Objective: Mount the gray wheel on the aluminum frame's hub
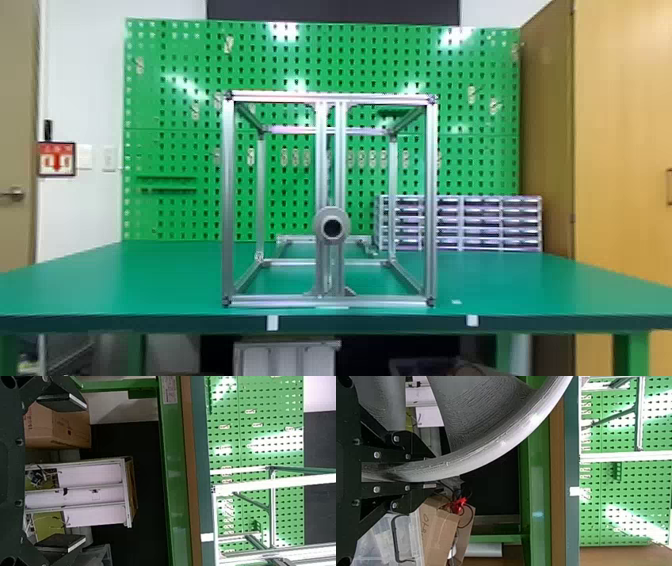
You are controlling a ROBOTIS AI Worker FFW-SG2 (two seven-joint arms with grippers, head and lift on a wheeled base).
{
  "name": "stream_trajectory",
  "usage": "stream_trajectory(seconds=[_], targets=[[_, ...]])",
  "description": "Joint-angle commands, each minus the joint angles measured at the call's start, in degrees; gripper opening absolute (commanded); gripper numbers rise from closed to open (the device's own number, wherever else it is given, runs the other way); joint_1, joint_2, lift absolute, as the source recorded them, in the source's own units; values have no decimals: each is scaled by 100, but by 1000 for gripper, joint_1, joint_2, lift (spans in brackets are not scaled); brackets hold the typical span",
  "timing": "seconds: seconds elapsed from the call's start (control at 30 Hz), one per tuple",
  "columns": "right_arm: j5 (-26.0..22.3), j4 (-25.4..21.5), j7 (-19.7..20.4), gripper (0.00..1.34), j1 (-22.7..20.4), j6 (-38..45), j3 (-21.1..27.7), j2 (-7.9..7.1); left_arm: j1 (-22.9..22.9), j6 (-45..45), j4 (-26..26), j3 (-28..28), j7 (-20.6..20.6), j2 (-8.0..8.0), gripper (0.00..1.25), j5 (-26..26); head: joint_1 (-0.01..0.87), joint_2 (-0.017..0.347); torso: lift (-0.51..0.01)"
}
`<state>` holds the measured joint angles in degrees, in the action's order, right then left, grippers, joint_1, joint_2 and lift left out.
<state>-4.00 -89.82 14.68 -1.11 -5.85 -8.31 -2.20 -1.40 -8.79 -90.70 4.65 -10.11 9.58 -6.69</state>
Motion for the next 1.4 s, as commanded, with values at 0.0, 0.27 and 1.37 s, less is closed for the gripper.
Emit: stream_trajectory(seconds=[0.0, 0.27, 1.37], targets=[[-4, 0, 0, 278, -3, 14, -4, 0, 0, 0, 0, 1, 0, 0, 1126, 1, -5, 6, -499], [-13, 0, 0, 278, 6, 31, -4, 9, 0, 0, 0, 10, 0, 0, 1126, 1, -5, 6, -499], [-110, -642, 106, 278, 94, 875, -74, 44, 0, 0, 0, 27, 0, -17, 1124, -17, -5, 6, -499]])
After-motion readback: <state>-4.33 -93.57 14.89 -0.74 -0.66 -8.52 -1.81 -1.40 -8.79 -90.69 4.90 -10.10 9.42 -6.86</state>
